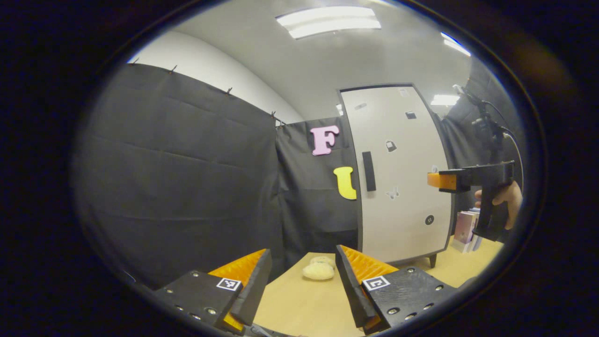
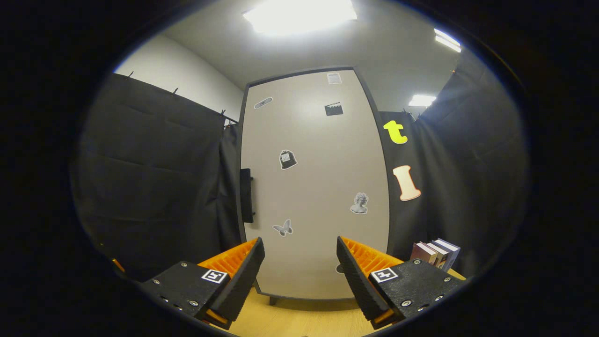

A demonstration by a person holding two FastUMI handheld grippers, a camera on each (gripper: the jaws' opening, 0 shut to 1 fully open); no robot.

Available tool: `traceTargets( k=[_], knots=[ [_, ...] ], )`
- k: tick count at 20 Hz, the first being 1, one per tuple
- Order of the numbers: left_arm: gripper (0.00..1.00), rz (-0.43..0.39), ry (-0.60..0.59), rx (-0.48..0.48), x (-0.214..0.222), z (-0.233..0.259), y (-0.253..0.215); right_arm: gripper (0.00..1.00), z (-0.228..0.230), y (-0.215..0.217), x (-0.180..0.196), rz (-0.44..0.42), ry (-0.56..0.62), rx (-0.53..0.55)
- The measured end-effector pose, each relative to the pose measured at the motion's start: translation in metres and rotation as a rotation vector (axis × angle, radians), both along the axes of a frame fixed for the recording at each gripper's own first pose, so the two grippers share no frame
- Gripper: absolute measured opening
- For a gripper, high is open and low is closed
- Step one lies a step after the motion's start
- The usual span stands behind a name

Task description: Open the cabinet door with the right hand, grasp the bottle in the cabinet with the left hand and place it on the coaster, then close the cabinet door with the right hand.

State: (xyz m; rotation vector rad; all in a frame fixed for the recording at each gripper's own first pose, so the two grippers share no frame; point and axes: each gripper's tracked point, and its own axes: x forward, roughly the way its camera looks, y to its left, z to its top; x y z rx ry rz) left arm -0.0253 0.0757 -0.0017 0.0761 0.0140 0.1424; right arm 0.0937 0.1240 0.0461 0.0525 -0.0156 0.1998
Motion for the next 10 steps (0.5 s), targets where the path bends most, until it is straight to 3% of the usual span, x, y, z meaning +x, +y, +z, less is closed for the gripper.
traceTargets(
  k=[10],
  knots=[
    [0.82, 0.076, 0.012, -0.008, -0.012, -0.007, 0.048, 0.94, 0.03, 0.082, 0.057, 0.055, -0.033, -0.015]
  ],
)
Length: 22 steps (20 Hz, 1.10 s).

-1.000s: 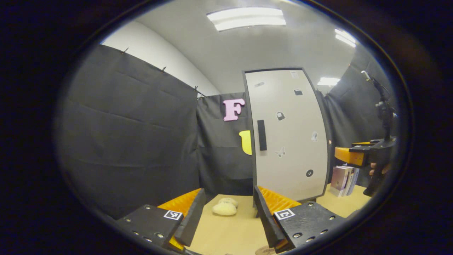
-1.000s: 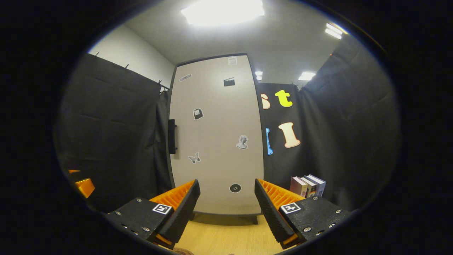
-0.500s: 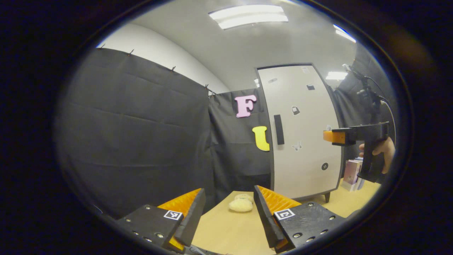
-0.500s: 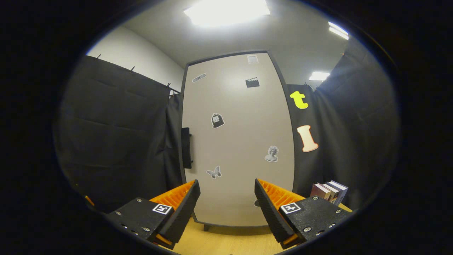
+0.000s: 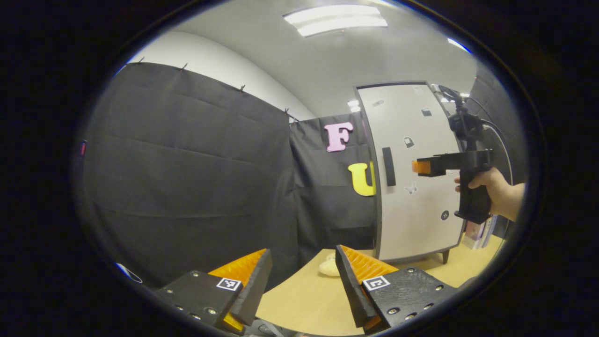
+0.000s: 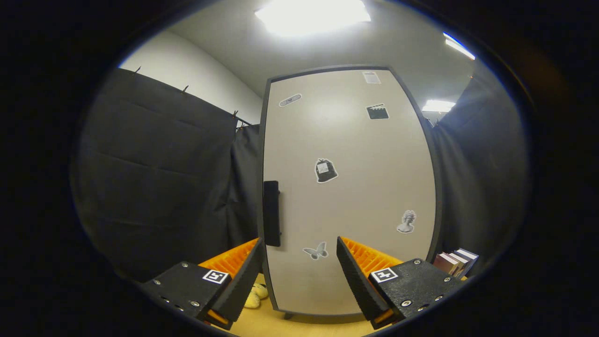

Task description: Open the cabinet door with the right hand, grasp the bottle in the cabinet with the left hand and place it on the coaster, then close the cabinet door with the right hand.

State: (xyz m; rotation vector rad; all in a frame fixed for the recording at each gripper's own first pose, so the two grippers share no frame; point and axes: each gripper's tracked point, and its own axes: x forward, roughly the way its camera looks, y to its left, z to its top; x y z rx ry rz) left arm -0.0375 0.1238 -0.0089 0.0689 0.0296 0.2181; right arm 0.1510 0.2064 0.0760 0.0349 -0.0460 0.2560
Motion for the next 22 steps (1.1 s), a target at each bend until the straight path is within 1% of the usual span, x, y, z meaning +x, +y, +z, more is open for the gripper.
traceTargets(
  k=[1, 2, 5, 6, 7, 13, 15, 16, 17, 18, 20, 22],
  knots=[
    [0.82, 0.008, 0.001, -0.004, -0.003, -0.002, 0.006, 0.94, 0.001, 0.008, 0.007, 0.003, 0.009, -0.005],
    [0.78, 0.016, 0.001, -0.007, -0.005, -0.002, 0.012, 0.94, 0.002, 0.017, 0.015, 0.007, 0.015, -0.009],
    [0.78, 0.042, 0.005, -0.015, -0.011, -0.007, 0.028, 0.94, 0.006, 0.039, 0.036, 0.011, 0.02, -0.021],
    [0.75, 0.05, 0.007, -0.015, -0.012, -0.008, 0.034, 0.93, 0.007, 0.045, 0.043, 0.006, 0.02, -0.034],
    [0.78, 0.058, 0.007, -0.014, -0.013, -0.009, 0.038, 0.93, 0.008, 0.05, 0.051, 0.0, 0.017, -0.047],
    [0.78, 0.099, 0.015, -0.021, -0.018, -0.015, 0.063, 0.81, 0.005, 0.077, 0.092, -0.03, 0.032, -0.094],
    [0.78, 0.11, 0.016, -0.031, -0.02, -0.017, 0.07, 0.76, 0.002, 0.082, 0.102, -0.049, 0.045, -0.102],
    [0.78, 0.119, 0.015, -0.03, -0.02, -0.017, 0.073, 0.66, 0.001, 0.08, 0.107, -0.075, 0.054, -0.099],
    [0.82, 0.126, 0.013, -0.026, -0.018, -0.017, 0.074, 0.61, 0.0, 0.077, 0.11, -0.099, 0.062, -0.087],
    [0.82, 0.131, 0.011, -0.021, -0.016, -0.016, 0.077, 0.51, 0.001, 0.075, 0.113, -0.114, 0.07, -0.068],
    [0.82, 0.134, 0.012, -0.011, -0.019, -0.018, 0.084, 0.39, -0.001, 0.075, 0.116, -0.118, 0.102, -0.018],
    [0.82, 0.129, 0.015, -0.012, -0.021, -0.017, 0.084, 0.36, -0.002, 0.075, 0.119, -0.114, 0.126, 0.001]
  ],
)
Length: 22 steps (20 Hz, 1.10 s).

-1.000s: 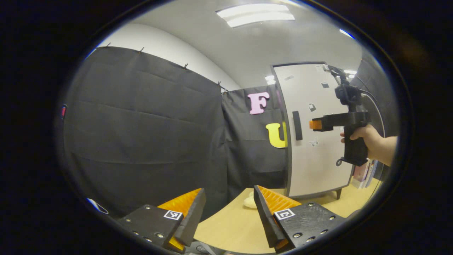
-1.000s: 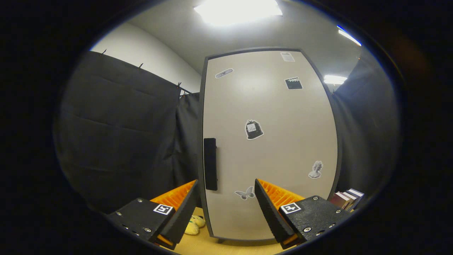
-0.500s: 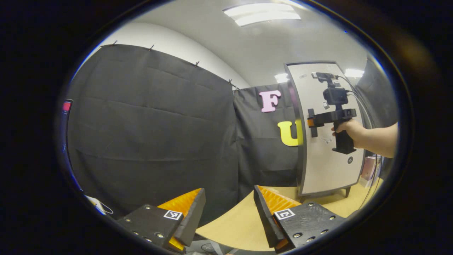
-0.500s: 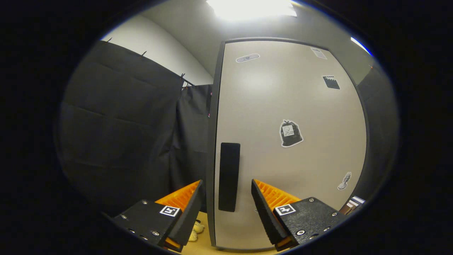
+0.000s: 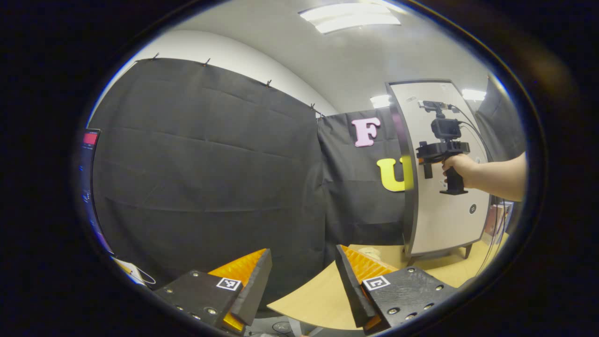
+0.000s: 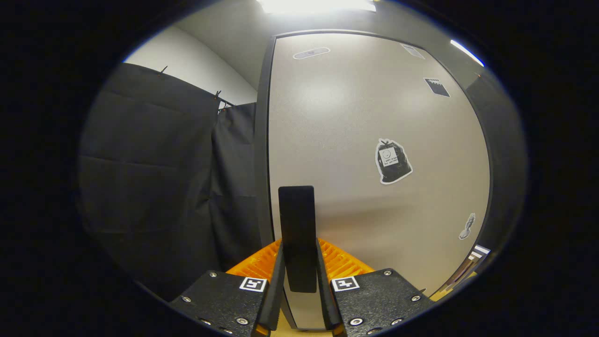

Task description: Open the cabinet door with the right hand, grasp the bottle in the cabinet with the left hand and place it on the coaster, then close the cabinet door with the right hand.

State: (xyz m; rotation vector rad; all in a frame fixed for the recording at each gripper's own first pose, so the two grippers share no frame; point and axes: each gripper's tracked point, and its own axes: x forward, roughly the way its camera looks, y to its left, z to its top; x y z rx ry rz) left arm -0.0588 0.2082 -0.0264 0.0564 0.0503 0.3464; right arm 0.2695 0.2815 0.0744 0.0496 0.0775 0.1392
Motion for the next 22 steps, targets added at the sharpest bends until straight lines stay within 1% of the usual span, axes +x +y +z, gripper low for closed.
traceTargets(
  k=[1, 2, 4, 6, 7, 8, 9, 10, 11, 12, 13, 15, 16, 17, 18, 22],
  knots=[
    [0.82, -0.005, -0.001, -0.004, 0.001, -0.001, -0.001, 0.35, 0.0, 0.001, 0.001, 0.006, 0.002, -0.021],
    [0.82, -0.012, -0.003, -0.008, 0.001, -0.001, -0.001, 0.3, 0.0, 0.0, -0.001, 0.017, 0.004, -0.05],
    [0.82, -0.03, -0.014, -0.013, 0.003, 0.002, -0.004, 0.22, -0.002, 0.001, -0.003, 0.044, 0.025, -0.043],
    [0.82, -0.053, -0.025, -0.016, 0.006, 0.003, -0.006, 0.19, 0.0, 0.0, -0.008, 0.065, 0.035, -0.042],
    [0.82, -0.069, -0.029, -0.017, 0.008, 0.003, -0.009, 0.19, 0.001, 0.0, -0.012, 0.073, 0.034, -0.044],
    [0.78, -0.083, -0.031, -0.016, 0.01, 0.002, -0.01, 0.19, 0.002, 0.0, -0.014, 0.082, 0.033, -0.04],
    [0.78, -0.099, -0.031, -0.014, 0.012, 0.001, -0.012, 0.19, 0.001, 0.001, -0.013, 0.093, 0.032, -0.033],
    [0.82, -0.115, -0.03, -0.014, 0.013, -0.002, -0.015, 0.19, 0.001, 0.001, -0.014, 0.106, 0.03, -0.023],
    [0.82, -0.134, -0.03, -0.015, 0.015, -0.005, -0.018, 0.19, 0.001, 0.003, -0.014, 0.12, 0.03, -0.02],
    [0.78, -0.152, -0.032, -0.018, 0.018, -0.006, -0.022, 0.19, 0.0, 0.004, -0.013, 0.133, 0.027, -0.02],
    [0.78, -0.171, -0.035, -0.022, 0.019, -0.007, -0.025, 0.19, 0.0, 0.004, -0.014, 0.142, 0.027, -0.02],
    [0.78, -0.203, -0.039, -0.028, 0.029, -0.006, -0.04, 0.19, 0.0, 0.005, -0.015, 0.158, 0.025, -0.017],
    [0.82, -0.218, -0.04, -0.03, 0.036, -0.004, -0.051, 0.19, 0.0, 0.005, -0.015, 0.165, 0.025, -0.02],
    [0.78, -0.234, -0.042, -0.032, 0.044, -0.004, -0.06, 0.19, 0.0, 0.005, -0.016, 0.173, 0.026, -0.021],
    [0.78, -0.247, -0.044, -0.034, 0.05, -0.004, -0.067, 0.19, 0.0, 0.005, -0.016, 0.183, 0.03, -0.02],
    [0.78, -0.274, -0.052, -0.032, 0.064, -0.004, -0.079, 0.19, -0.001, 0.007, -0.016, 0.222, 0.041, -0.016]
  ],
)
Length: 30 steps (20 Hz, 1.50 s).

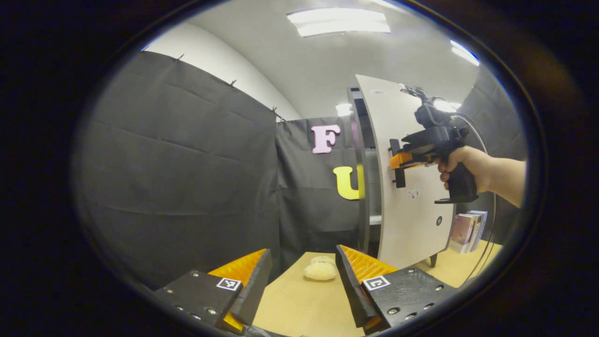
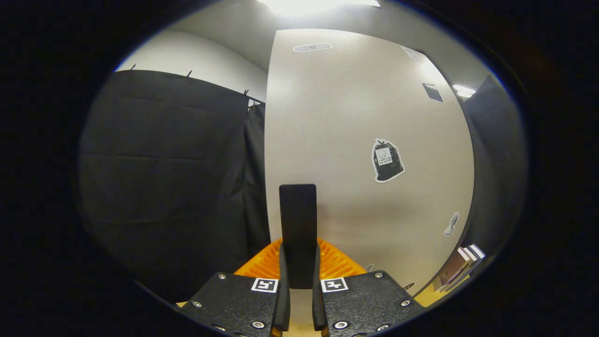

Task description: Open the cabinet door with the right hand, grasp the bottle in the cabinet with the left hand and place it on the coaster, then close the cabinet door with the right hand.

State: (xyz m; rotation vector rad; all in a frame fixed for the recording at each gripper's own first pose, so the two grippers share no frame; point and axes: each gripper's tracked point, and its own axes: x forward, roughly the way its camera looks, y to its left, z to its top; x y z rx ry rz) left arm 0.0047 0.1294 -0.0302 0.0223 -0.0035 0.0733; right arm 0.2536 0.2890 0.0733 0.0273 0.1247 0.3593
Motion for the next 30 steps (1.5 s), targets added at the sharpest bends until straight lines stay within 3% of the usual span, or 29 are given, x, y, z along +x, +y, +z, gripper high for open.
traceTargets(
  k=[1, 5, 6, 8, 15, 19, 20, 30],
  knots=[
    [0.82, -0.003, -0.002, 0.0, 0.001, 0.001, -0.004, 0.19, 0.0, 0.0, -0.001, 0.01, -0.002, 0.004],
    [0.78, 0.006, 0.005, 0.01, -0.007, 0.006, -0.023, 0.19, -0.002, 0.004, 0.0, 0.065, -0.001, 0.023],
    [0.82, 0.009, 0.008, 0.015, -0.011, 0.007, -0.028, 0.19, -0.002, 0.004, 0.001, 0.079, -0.002, 0.026],
    [0.75, 0.016, 0.011, 0.021, -0.013, 0.007, -0.037, 0.19, -0.003, 0.006, 0.001, 0.106, 0.001, 0.033],
    [0.78, 0.006, -0.001, 0.02, -0.013, 0.018, -0.072, 0.19, -0.004, 0.002, 0.002, 0.174, 0.011, 0.055],
    [0.82, -0.027, -0.012, 0.02, -0.007, 0.025, -0.105, 0.19, -0.002, -0.002, -0.001, 0.175, 0.003, 0.067],
    [0.78, -0.039, -0.015, 0.016, -0.007, 0.026, -0.114, 0.19, -0.002, -0.003, -0.001, 0.172, 0.0, 0.066],
    [0.78, -0.155, -0.007, -0.02, -0.001, 0.022, -0.197, 0.18, 0.003, -0.021, -0.007, 0.111, -0.006, 0.066]
  ],
)
